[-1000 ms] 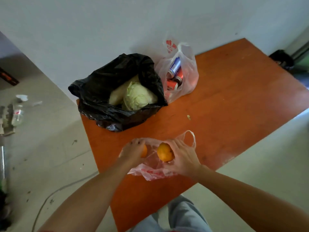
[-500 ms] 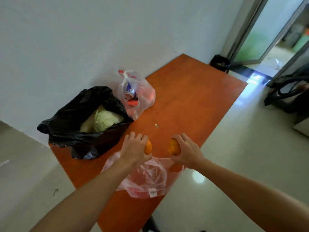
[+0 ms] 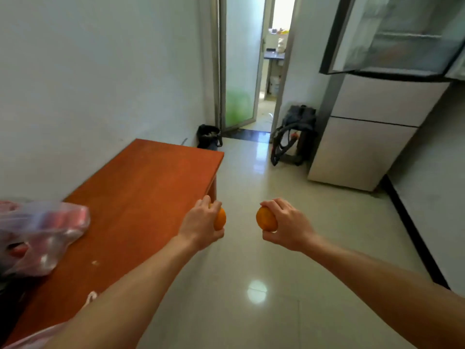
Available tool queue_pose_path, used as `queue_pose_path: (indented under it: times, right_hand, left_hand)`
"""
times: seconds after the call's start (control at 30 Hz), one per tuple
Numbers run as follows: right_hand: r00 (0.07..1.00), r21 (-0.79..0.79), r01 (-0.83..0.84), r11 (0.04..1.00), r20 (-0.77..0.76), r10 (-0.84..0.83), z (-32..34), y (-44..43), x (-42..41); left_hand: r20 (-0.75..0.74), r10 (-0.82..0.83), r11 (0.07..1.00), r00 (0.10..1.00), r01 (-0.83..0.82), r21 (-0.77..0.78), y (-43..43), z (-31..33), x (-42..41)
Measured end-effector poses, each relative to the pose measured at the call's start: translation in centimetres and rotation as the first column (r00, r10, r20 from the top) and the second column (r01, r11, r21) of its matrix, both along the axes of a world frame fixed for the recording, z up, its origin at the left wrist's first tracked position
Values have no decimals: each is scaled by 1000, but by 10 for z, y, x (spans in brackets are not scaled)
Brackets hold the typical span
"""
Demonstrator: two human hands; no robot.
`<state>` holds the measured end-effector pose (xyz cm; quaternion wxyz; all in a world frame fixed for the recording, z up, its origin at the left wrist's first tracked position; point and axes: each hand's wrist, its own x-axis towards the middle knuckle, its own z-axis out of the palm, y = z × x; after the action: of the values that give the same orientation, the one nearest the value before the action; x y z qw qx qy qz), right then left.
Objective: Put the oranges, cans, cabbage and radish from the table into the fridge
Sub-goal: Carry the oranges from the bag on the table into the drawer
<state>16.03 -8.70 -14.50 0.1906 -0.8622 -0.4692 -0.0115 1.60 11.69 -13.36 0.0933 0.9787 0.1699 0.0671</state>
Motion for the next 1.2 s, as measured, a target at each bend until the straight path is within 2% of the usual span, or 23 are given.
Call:
queue_pose_path:
  times: [0.13, 0.3, 0.4, 0.53, 0.7, 0.83, 1.03, 1.2]
  right_hand:
    - [988, 17, 140, 990, 58, -141, 19, -77, 69]
    - [954, 40, 284, 958, 82, -287, 22, -144, 159]
    - [945, 46, 314, 948, 88, -317, 21, -162, 202]
    - [912, 46, 393, 918, 108, -396, 16, -187, 297]
    - [852, 77, 505, 860, 115, -511, 36, -207, 411]
    - [797, 102, 584, 805, 117, -593, 52, -232, 493]
    - [741, 100, 654, 750, 119, -661, 55, -279, 619]
    - [724, 120, 669, 733, 118, -680, 53, -317, 748]
  left_hand:
    - [29, -141, 989, 990, 142, -28, -65, 8, 90]
    - [25, -307, 952, 951, 307, 9, -123, 14, 206]
    - [22, -356, 934, 934, 355, 43, -137, 11, 262]
    - [22, -451, 892, 892, 450, 41, -151, 1, 376]
    - [19, -554, 831, 832, 552, 67, -162, 21, 515]
    - [60, -605, 796, 794, 601, 76, -180, 43, 622]
    - [73, -684, 729, 726, 678, 91, -225, 45, 762]
    - [82, -678, 735, 730, 671, 100, -263, 47, 888]
